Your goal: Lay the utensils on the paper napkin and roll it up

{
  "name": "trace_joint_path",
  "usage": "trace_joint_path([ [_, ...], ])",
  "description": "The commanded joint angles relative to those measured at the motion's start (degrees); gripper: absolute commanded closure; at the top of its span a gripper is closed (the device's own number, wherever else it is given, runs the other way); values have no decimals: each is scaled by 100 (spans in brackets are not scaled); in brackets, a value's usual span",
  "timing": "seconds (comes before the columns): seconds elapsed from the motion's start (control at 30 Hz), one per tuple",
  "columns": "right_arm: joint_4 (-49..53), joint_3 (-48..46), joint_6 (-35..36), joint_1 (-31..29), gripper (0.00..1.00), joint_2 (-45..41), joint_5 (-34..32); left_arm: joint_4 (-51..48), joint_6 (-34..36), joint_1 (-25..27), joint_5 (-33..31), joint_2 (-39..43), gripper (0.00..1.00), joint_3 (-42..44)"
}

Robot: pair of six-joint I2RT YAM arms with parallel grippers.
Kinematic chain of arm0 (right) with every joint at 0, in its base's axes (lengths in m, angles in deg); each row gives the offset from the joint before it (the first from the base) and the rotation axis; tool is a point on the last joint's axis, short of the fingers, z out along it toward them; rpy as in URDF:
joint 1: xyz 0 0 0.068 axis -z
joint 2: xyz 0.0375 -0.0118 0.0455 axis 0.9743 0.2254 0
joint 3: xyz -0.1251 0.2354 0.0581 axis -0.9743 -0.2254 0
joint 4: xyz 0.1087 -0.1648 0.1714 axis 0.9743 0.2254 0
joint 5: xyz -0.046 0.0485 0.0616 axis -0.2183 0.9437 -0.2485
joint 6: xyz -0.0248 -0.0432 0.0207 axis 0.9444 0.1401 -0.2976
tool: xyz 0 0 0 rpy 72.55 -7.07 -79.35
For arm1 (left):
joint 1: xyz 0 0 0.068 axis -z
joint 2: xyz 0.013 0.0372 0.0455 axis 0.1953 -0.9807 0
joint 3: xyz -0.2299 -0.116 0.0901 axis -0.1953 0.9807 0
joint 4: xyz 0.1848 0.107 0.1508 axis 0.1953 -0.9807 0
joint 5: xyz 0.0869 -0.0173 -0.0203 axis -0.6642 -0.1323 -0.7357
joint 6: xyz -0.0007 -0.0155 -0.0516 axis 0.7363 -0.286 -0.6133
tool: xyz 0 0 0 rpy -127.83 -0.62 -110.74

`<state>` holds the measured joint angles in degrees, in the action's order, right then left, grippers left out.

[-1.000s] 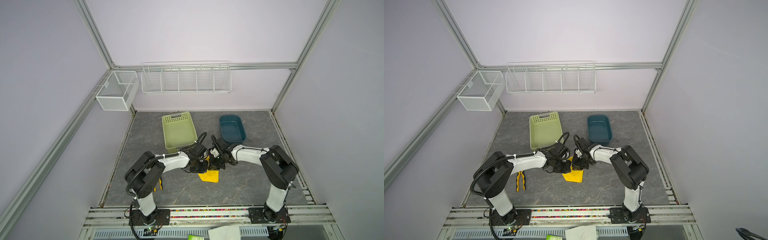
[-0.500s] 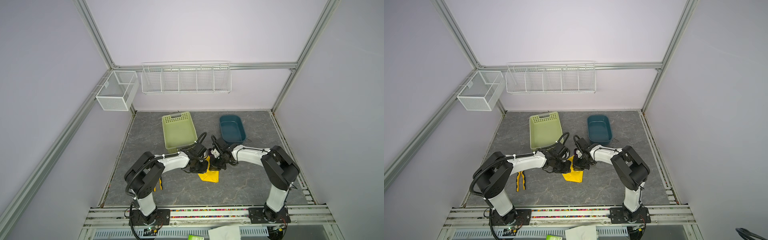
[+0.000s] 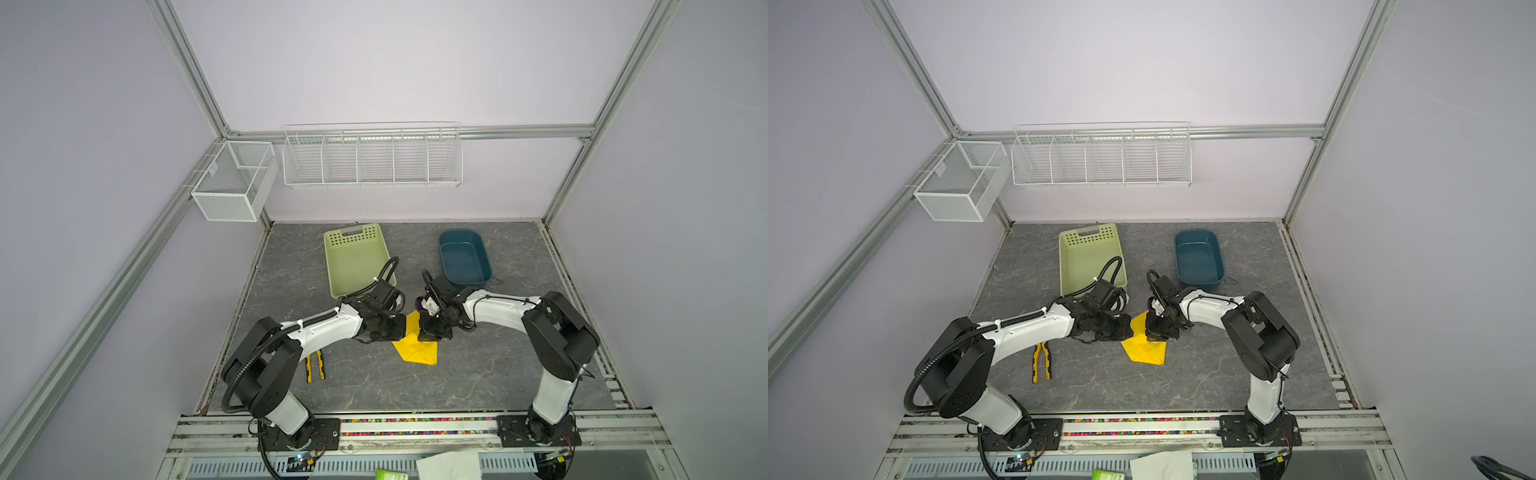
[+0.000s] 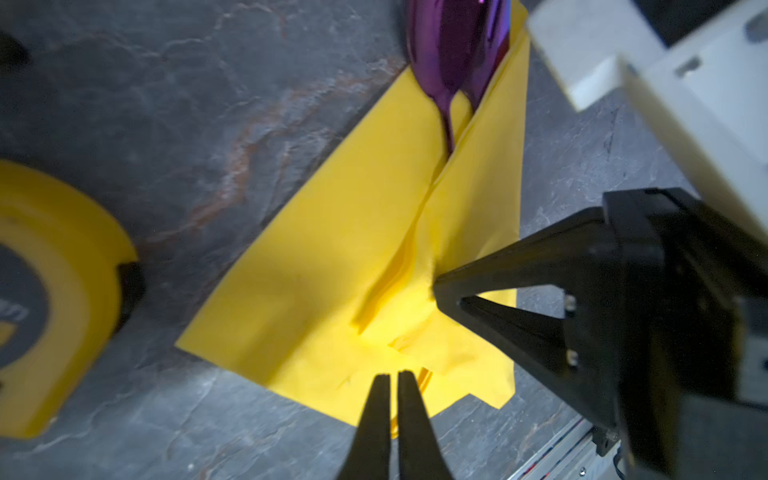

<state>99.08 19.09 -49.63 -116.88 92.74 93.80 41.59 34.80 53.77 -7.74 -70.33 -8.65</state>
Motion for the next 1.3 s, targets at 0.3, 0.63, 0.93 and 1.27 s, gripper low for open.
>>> trace_joint_path([
  [0.3,370,-125,29,-32,93,134,-236,975,-417,-679,656,423,64,903],
  [0.63,353,-116,-10,-35,93,99,-244,1680,-681,-952,920,272,59,1333],
  [0.93,298,-108,-67,-54,93,125,-197,1928,-660,-1084,1075,-54,61,1308],
  [1.27,299,-95,-62,-75,93,150,-188,1938,-463,-1154,1248,-168,67,1145],
])
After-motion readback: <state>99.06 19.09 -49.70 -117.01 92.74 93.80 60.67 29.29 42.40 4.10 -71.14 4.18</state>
